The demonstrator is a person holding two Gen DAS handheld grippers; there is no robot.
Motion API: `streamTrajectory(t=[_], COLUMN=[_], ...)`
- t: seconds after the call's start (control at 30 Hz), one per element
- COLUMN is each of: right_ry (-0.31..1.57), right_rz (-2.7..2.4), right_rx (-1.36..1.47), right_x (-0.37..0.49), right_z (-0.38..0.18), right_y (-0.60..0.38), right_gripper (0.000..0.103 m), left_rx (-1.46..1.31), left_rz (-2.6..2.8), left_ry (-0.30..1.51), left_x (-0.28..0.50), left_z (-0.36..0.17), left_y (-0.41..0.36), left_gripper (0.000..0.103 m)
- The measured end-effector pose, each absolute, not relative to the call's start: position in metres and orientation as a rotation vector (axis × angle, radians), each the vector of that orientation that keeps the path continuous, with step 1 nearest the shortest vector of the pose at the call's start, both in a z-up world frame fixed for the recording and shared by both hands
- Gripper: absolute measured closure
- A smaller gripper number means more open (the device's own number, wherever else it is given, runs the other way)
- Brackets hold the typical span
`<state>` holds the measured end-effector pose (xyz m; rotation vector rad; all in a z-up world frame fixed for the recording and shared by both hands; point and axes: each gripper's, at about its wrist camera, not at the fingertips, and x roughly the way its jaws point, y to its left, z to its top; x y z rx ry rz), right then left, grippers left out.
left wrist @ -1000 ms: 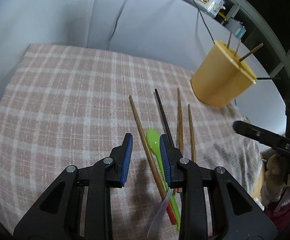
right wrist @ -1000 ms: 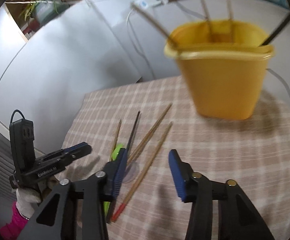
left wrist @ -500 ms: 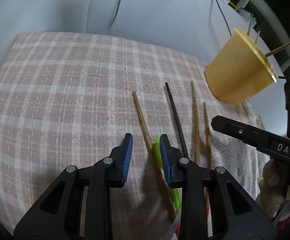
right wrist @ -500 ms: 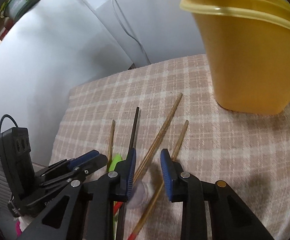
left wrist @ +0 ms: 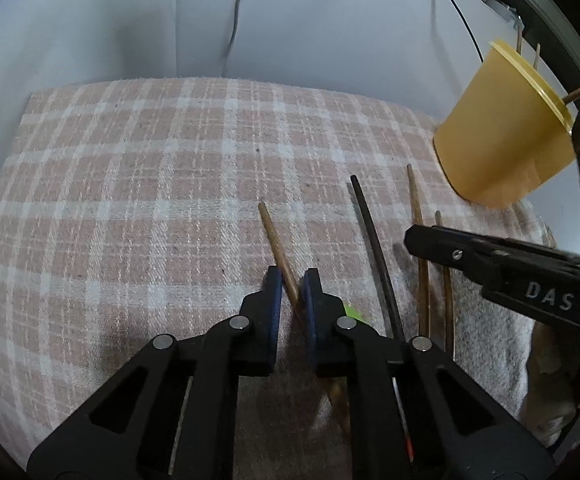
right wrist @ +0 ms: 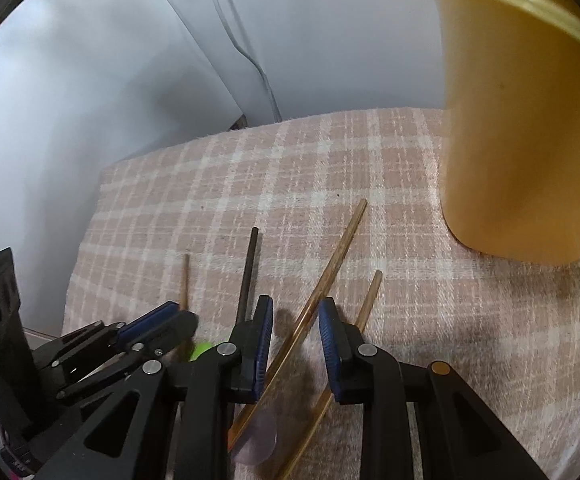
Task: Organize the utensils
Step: 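Close the left tool on a wooden chopstick while the right tool grasps another wooden chopstick, then lift both wooden chopsticks upright off the cloth with both tools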
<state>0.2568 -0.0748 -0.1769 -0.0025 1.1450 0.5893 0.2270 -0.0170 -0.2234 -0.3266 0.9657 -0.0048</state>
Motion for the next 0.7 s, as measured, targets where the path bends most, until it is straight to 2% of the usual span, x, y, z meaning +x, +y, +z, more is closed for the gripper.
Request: streamTrajectory(t=[0.43,0.7], right_ry=[1.168,1.153], right_rz=[0.586,0.622], right_rx=[0.010,0.041], right_x=[0.262,0.257], right_z=[-0.182,-0.169], right_y=[-0.074,-0.084], right_gripper=[0.099,0.099], left_rx=[-0.365,-0.383], left_rz=[-0.007,-0.001], left_ry=[0.941,0.918], left_x=[0.199,0.182], left_z=[-0.211,-0.194], left_y=[0.016,0.035], left_gripper=[0.097,0.098])
